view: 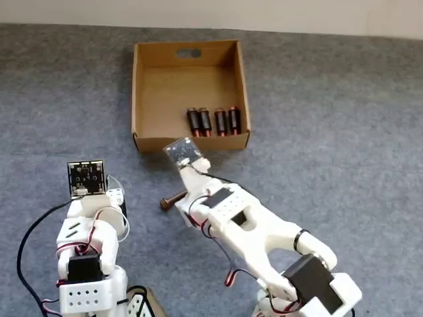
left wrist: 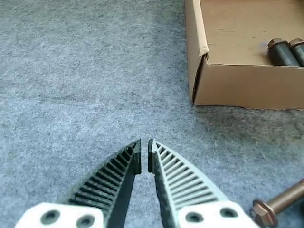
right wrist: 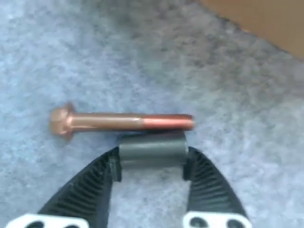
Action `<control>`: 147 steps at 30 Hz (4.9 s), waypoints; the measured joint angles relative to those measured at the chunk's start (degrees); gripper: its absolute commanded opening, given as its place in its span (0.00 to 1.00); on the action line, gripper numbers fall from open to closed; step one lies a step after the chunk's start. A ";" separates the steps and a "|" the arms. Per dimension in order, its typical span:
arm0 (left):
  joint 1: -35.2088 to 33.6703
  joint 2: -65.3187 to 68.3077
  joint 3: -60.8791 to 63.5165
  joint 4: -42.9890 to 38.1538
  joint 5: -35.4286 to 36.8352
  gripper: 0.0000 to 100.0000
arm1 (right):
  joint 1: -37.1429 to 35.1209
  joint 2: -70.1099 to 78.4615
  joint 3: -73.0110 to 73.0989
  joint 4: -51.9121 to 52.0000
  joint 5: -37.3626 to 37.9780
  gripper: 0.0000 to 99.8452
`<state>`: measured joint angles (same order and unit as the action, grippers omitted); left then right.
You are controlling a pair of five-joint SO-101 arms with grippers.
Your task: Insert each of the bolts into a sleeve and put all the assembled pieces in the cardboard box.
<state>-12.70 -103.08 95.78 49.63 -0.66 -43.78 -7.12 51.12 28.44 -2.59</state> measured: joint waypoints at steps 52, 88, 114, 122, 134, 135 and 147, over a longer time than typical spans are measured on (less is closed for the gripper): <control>0.00 12.04 -9.76 1.23 -2.02 0.06 | 28.40 0.44 -13.45 35.78 6.95 0.23; 0.00 51.43 -24.62 -4.13 -2.02 0.06 | 28.48 1.14 -23.12 46.51 -34.99 0.23; 0.00 51.43 -24.62 -4.13 -2.02 0.06 | 28.48 13.19 -23.12 41.23 -30.95 0.00; 0.00 51.43 -24.62 -4.13 -2.02 0.06 | 28.66 13.19 -23.12 40.97 -21.27 0.01; 0.00 51.43 -24.62 -4.13 -2.02 0.06 | 21.71 -3.43 -12.92 35.16 -4.40 0.01; 0.00 51.43 -24.62 -4.13 -2.02 0.06 | 21.71 -4.66 -11.16 33.85 -2.02 0.01; 0.00 51.43 -24.62 -4.13 -2.02 0.06 | 21.45 -6.51 -1.67 26.99 8.97 0.14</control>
<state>-12.70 -51.65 71.16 45.49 -2.68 -22.33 -13.63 49.45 55.43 6.37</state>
